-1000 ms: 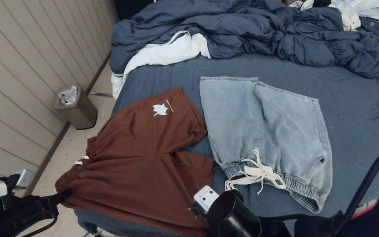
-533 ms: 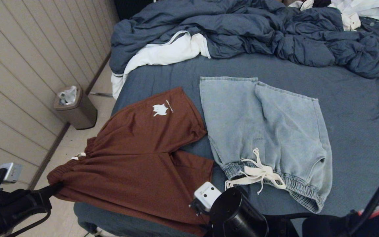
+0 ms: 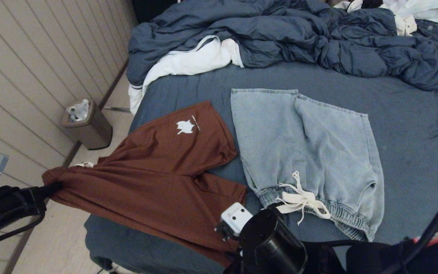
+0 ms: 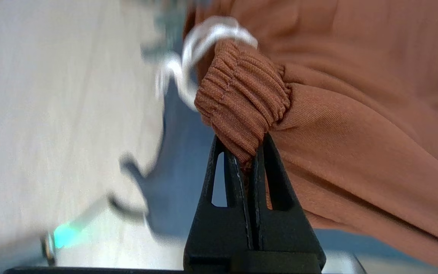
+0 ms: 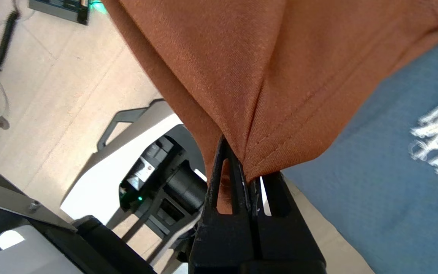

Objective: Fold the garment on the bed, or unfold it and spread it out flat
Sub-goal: Fold the brown shorts

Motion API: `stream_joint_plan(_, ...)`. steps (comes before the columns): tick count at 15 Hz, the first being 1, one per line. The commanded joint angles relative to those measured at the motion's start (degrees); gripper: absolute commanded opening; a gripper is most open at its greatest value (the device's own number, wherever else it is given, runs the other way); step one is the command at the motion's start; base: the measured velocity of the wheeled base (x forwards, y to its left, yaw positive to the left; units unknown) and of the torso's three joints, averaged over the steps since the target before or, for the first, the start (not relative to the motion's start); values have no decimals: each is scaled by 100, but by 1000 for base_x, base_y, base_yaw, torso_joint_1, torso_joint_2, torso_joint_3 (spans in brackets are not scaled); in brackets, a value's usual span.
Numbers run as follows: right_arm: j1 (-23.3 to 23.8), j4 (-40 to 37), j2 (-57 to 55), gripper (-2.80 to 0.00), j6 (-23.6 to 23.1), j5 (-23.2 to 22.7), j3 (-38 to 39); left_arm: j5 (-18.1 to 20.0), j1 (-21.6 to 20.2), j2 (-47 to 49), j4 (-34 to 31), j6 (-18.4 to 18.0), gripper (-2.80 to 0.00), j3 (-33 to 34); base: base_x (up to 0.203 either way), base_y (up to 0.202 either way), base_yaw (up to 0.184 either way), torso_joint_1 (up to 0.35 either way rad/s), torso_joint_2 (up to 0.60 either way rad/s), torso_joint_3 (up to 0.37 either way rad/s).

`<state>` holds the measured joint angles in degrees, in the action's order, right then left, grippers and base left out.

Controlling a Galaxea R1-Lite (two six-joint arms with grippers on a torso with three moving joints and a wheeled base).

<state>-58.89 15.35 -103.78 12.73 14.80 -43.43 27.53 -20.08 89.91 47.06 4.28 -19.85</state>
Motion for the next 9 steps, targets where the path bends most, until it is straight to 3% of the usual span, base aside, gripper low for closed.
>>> stream_joint_plan(1, 20, 4, 82, -280, -1, 13, -85, 29, 69, -451, -653, -51, -280, -80, 0, 0, 0, 0, 0, 0)
stream_joint_plan(5, 27, -603, 713, -280, -6, 1, -326, 61, 77, -802, -848, -315, -280, 43, 0, 0, 0, 0, 0, 0)
stream_joint_plan(9, -9, -873, 1210, -280, 25, -16, -74, 398, 83, -1296, -1282, -740, -280, 718, 0, 0, 0, 0, 0, 0)
